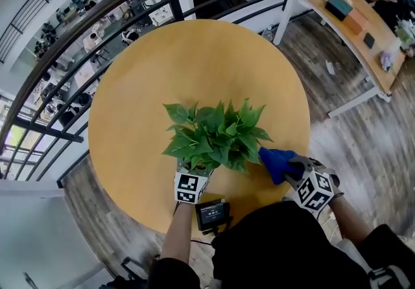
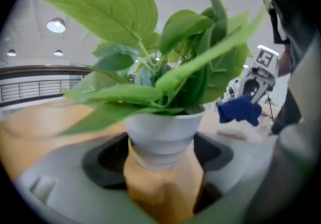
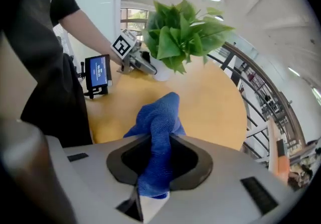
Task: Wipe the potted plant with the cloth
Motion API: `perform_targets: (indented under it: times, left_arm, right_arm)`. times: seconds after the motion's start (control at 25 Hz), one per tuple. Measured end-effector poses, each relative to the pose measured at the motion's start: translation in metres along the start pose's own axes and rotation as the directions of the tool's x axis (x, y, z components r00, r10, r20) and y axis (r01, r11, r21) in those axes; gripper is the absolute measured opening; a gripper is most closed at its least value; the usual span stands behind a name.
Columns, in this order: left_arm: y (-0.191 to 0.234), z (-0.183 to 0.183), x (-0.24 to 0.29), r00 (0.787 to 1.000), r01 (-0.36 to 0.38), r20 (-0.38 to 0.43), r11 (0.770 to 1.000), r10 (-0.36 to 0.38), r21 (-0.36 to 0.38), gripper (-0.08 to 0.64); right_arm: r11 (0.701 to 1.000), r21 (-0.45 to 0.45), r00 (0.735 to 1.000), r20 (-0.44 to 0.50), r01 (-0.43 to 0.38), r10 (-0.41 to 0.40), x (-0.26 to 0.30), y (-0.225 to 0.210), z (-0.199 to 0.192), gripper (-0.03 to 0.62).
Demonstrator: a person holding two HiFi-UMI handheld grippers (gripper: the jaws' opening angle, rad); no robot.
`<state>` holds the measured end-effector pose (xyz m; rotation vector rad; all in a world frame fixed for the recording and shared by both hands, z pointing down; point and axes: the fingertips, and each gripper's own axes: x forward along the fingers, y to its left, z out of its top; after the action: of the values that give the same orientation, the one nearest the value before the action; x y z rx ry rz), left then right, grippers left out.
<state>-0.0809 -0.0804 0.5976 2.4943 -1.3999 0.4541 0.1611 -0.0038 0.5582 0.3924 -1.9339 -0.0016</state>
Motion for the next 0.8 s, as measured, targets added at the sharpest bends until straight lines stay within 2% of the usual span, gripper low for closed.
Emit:
perform_targets:
  times: [0.08, 0.16, 0.24, 0.32, 0.36, 0.4, 0.44, 0.52, 0.6, 0.64, 0.72, 0.8]
  left_arm:
    - [0.000, 0.001, 0.001, 1.000, 0.000, 0.002, 1.000, 0.000, 0.002, 0.397]
    - [0.000, 0.001, 0.002, 1.000, 0.001, 0.001, 1.000, -0.001, 0.001, 0.397]
    - [0.000, 0.000, 0.002, 1.000, 0.000, -0.002, 1.000, 0.000, 0.000, 0.397]
    - [0.001, 0.000, 0.001, 1.000, -0.001, -0.005, 1.000, 0.001, -0.001, 0.397]
    - [0.001, 0.000, 0.001, 1.000, -0.001, -0.005, 1.000, 0.001, -0.002, 0.397]
    - [0.001, 0.000, 0.001, 1.000, -0.001, -0.005, 1.000, 0.001, -0.002, 0.397]
    - [0.001, 0.000, 0.001, 1.000, -0.001, -0.005, 1.000, 0.001, -0.002, 0.397]
    - [0.001, 0.000, 0.000, 1.000, -0.001, -0.006, 1.000, 0.001, -0.002, 0.397]
    - [0.001, 0.001, 0.001, 1.000, 0.002, -0.006, 1.000, -0.002, -0.001, 0.397]
    - [0.001, 0.002, 0.001, 1.000, 0.002, -0.005, 1.000, -0.002, 0.000, 0.397]
    - [0.003, 0.002, 0.001, 1.000, 0.000, -0.005, 1.000, 0.000, -0.002, 0.397]
    - [0.003, 0.000, 0.001, 1.000, 0.000, -0.002, 1.000, 0.000, -0.002, 0.397]
  right_arm:
    - [0.997, 0.058, 0.995, 0.089, 0.044, -0.049, -0.028, -0.021, 0.013, 0.101]
    - [0.994, 0.075, 0.965, 0.247, 0.075, -0.092, -0.069, -0.040, 0.045, 0.102]
    - [0.993, 0.052, 0.896, 0.428, 0.108, -0.120, -0.118, -0.052, 0.088, 0.101]
    - [0.991, 0.052, 0.822, 0.554, 0.127, -0.135, -0.157, -0.053, 0.127, 0.101]
    - [0.991, 0.055, 0.802, 0.583, 0.123, -0.132, -0.167, -0.050, 0.141, 0.101]
    - [0.993, 0.043, 0.799, 0.589, 0.113, -0.116, -0.170, -0.043, 0.151, 0.102]
    - [0.995, 0.011, 0.811, 0.578, 0.101, -0.089, -0.165, -0.035, 0.156, 0.101]
    - [0.988, -0.117, 0.857, 0.514, 0.100, -0.026, -0.139, -0.012, 0.160, 0.102]
    - [0.960, -0.259, 0.909, 0.417, 0.107, 0.011, -0.104, 0.009, 0.154, 0.103]
    - [0.950, -0.300, 0.931, 0.365, 0.091, 0.026, -0.085, 0.018, 0.146, 0.103]
    - [0.946, -0.323, 0.961, 0.268, 0.024, 0.067, -0.047, 0.032, 0.122, 0.101]
    - [0.952, -0.304, 0.978, 0.180, -0.046, 0.105, -0.018, 0.043, 0.091, 0.101]
